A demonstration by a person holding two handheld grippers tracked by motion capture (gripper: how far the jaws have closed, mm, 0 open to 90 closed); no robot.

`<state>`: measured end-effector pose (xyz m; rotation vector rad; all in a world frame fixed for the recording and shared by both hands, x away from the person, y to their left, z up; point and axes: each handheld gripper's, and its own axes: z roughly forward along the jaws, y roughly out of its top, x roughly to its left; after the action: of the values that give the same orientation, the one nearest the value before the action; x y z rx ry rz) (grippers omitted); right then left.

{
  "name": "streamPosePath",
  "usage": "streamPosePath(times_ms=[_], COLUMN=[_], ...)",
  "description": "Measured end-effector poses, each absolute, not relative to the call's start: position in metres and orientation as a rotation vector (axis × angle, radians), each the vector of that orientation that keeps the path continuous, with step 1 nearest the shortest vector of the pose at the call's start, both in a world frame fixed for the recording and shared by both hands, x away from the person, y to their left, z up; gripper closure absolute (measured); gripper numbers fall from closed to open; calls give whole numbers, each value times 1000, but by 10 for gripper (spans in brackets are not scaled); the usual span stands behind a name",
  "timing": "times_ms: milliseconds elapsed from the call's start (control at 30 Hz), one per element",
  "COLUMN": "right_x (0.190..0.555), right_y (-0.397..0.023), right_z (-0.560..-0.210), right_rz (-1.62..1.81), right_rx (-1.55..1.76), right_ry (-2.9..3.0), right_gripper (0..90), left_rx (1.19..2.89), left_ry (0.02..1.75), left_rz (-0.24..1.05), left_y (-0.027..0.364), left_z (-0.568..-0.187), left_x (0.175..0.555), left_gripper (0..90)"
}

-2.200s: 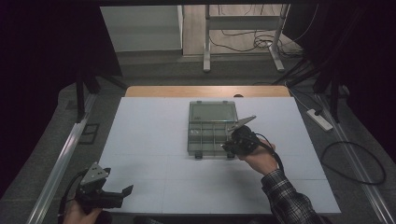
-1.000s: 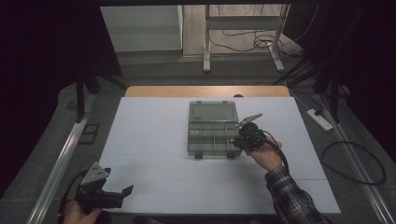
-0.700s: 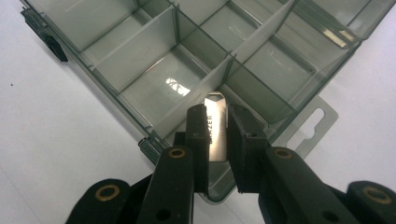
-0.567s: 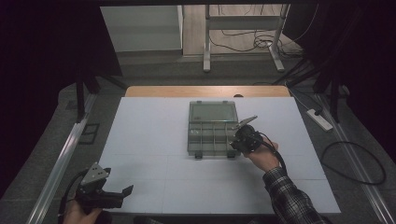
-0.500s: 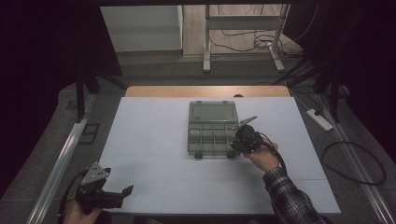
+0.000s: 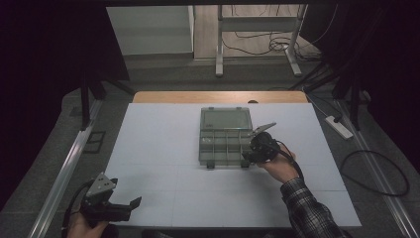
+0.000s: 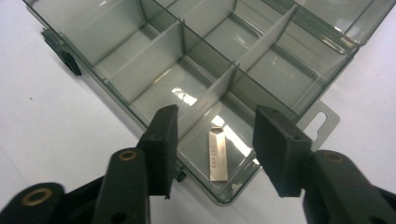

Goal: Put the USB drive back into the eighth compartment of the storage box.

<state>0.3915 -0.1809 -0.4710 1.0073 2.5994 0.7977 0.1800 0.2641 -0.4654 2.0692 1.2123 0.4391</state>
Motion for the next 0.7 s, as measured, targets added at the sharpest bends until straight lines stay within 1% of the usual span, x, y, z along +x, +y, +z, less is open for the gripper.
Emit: streamPosePath(times_ms=[267,300,333,400,700], right_x=[390,389,389,389,384], right_y=[-179,-179,-179,-179,-179], right_z=[-469,-469,-469,-468,-462], right_rz=[838,850,850,852,886], right_rx=[1032,1036,1036,1039,1048], right_ry=[2607,2615,2615,2618,2634], right_gripper=[397,369,369,328,261], left_rx=[2070,2070,2070,2069,2069], left_ry=[1212,1212,1212,1213,1214], left_rz=[439,439,440,439,439], left_y=[264,264,264,264,264], left_z=[-465,-465,-465,-465,-465], left_x=[180,180,180,180,180], left_gripper=[0,0,0,0,0])
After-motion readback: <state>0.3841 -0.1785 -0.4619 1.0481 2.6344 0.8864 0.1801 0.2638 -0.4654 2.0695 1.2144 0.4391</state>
